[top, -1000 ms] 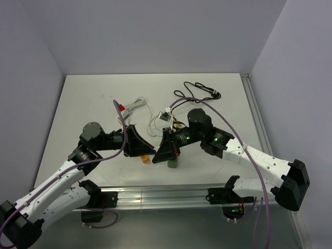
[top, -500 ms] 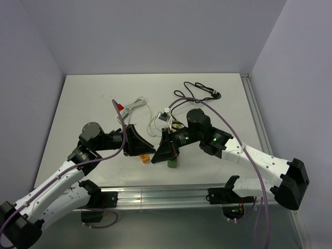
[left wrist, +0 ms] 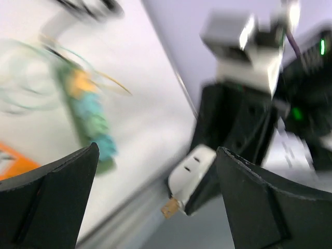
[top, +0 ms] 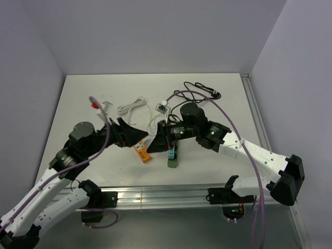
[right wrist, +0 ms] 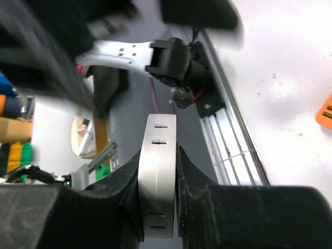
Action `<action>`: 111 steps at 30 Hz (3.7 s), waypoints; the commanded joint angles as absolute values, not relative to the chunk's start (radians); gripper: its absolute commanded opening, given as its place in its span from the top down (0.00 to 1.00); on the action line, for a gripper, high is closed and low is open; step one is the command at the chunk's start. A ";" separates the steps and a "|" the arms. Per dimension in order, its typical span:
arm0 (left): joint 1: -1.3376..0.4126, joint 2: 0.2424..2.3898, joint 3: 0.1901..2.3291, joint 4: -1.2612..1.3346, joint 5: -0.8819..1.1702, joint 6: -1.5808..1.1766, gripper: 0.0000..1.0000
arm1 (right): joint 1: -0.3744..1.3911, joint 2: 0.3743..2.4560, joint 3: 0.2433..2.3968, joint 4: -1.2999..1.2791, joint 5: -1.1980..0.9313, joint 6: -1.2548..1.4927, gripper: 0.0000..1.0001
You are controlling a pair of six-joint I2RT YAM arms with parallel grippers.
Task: Insert the plug
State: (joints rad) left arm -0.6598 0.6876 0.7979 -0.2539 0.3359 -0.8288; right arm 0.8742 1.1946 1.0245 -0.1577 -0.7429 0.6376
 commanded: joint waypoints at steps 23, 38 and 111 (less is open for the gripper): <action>-0.652 0.259 0.819 -0.735 -0.489 -0.943 0.01 | 0.991 2.034 1.856 -0.908 -0.127 0.397 1.00; -0.653 0.199 0.787 -0.709 -0.449 -0.927 0.02 | 1.003 2.243 2.025 -1.043 -0.008 0.391 1.00; -0.652 0.224 0.746 -0.669 -0.371 -0.956 0.03 | 1.009 2.201 1.914 -0.876 0.023 0.417 0.56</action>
State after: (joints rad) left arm -0.6533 0.2138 0.7555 -0.7002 -0.3878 -0.9482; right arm 1.0035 2.2543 1.9347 -0.9058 0.0078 0.4110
